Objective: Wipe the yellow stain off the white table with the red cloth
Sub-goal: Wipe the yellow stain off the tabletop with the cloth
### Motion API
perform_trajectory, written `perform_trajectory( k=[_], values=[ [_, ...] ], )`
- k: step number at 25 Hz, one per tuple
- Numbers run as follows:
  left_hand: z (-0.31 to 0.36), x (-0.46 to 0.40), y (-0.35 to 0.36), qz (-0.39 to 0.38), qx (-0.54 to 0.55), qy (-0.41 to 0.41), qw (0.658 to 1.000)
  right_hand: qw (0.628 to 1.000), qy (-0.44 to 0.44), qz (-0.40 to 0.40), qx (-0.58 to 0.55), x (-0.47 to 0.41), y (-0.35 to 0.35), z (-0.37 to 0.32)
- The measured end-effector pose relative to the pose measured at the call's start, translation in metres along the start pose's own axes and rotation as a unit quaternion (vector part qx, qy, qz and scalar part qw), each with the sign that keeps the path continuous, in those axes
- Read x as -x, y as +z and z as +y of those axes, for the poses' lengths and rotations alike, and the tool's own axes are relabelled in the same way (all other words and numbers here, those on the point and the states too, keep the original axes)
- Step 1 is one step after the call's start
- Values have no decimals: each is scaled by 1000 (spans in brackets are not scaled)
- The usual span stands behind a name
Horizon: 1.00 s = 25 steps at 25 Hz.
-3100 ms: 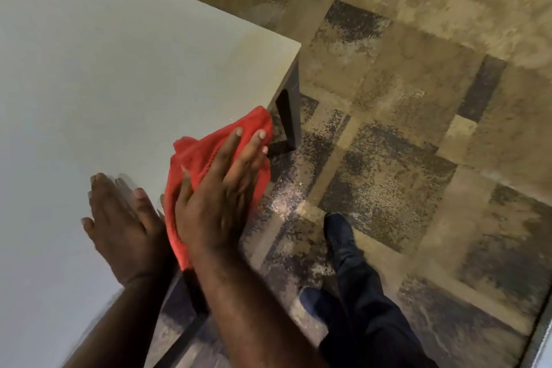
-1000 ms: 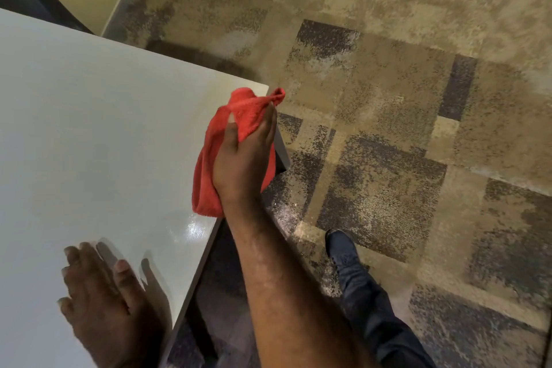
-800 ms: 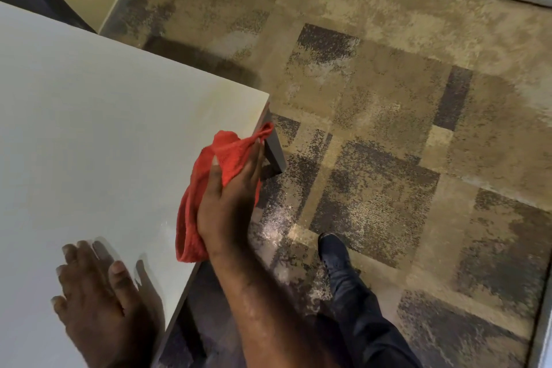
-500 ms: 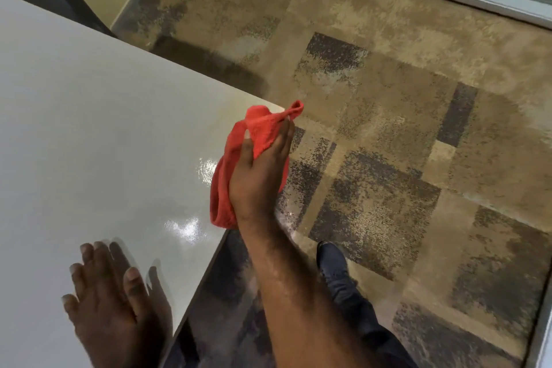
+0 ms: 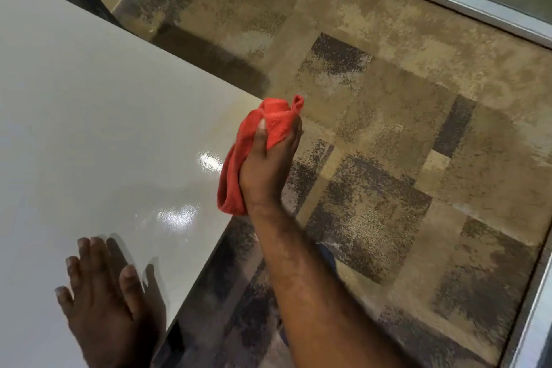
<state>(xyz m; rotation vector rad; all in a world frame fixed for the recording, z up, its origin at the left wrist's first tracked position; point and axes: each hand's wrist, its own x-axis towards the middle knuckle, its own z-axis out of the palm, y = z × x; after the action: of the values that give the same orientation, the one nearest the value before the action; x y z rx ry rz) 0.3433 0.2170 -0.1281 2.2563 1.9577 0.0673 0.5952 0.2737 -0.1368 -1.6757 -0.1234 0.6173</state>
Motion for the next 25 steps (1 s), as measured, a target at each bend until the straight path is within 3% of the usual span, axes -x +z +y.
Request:
perform_trajectory(
  k=[4,7,14,21,25],
  values=[
    [-4,-3,0,24,23,23,999,999,-4,4,34,-11,-1,-5],
    [-10,-1,9,37,12,13,999,991,-41,7,125,-28,-1,-13],
    [-15,1,20,98,27,-4,995,937,-185,-53,291,-15,-16,-7],
    [-7,0,16,85,48,-29,995,966,-95,-50,236,88,2,28],
    [-5,0,14,76,46,-37,995,971,-77,-38,224,82,7,27]
  ],
)
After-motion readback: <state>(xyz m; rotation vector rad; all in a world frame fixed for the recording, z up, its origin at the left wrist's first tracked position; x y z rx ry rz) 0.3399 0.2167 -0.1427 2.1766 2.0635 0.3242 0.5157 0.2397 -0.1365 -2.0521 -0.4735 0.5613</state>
